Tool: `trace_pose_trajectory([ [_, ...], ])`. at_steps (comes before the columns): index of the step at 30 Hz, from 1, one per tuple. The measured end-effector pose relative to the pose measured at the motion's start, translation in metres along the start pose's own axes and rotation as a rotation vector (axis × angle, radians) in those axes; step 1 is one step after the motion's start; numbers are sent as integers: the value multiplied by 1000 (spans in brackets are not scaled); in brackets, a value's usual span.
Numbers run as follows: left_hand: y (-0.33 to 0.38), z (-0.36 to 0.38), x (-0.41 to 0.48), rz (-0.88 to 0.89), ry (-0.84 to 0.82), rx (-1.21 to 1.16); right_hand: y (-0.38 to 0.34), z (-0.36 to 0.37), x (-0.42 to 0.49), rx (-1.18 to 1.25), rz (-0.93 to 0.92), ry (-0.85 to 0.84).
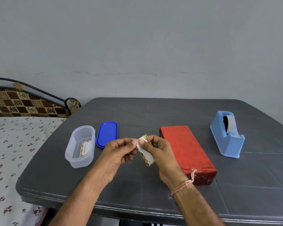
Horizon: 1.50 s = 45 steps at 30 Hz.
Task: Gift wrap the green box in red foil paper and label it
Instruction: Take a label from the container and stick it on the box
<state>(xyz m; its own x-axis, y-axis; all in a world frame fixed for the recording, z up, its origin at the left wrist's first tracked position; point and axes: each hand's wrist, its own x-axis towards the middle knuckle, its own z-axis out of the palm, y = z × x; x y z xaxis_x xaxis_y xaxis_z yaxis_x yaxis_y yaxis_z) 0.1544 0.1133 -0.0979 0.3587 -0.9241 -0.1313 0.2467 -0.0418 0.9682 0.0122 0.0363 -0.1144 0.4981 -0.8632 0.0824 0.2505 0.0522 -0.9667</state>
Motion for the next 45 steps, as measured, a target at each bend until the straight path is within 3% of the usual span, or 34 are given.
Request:
trace_pose_trajectory([
  [17, 0, 0, -2, -12, -9, 36, -5, -2, -5, -21, 4, -14],
  [26, 6, -4, -6, 74, 17, 286, -8, -3, -4, -92, 29, -5],
  [37, 4, -1, -10, 336, 70, 703, -5, -1, -6, -215, -8, 18],
  [45, 1, 2, -14, 415, 98, 789, 1, 1, -4, -323, -40, 61],
])
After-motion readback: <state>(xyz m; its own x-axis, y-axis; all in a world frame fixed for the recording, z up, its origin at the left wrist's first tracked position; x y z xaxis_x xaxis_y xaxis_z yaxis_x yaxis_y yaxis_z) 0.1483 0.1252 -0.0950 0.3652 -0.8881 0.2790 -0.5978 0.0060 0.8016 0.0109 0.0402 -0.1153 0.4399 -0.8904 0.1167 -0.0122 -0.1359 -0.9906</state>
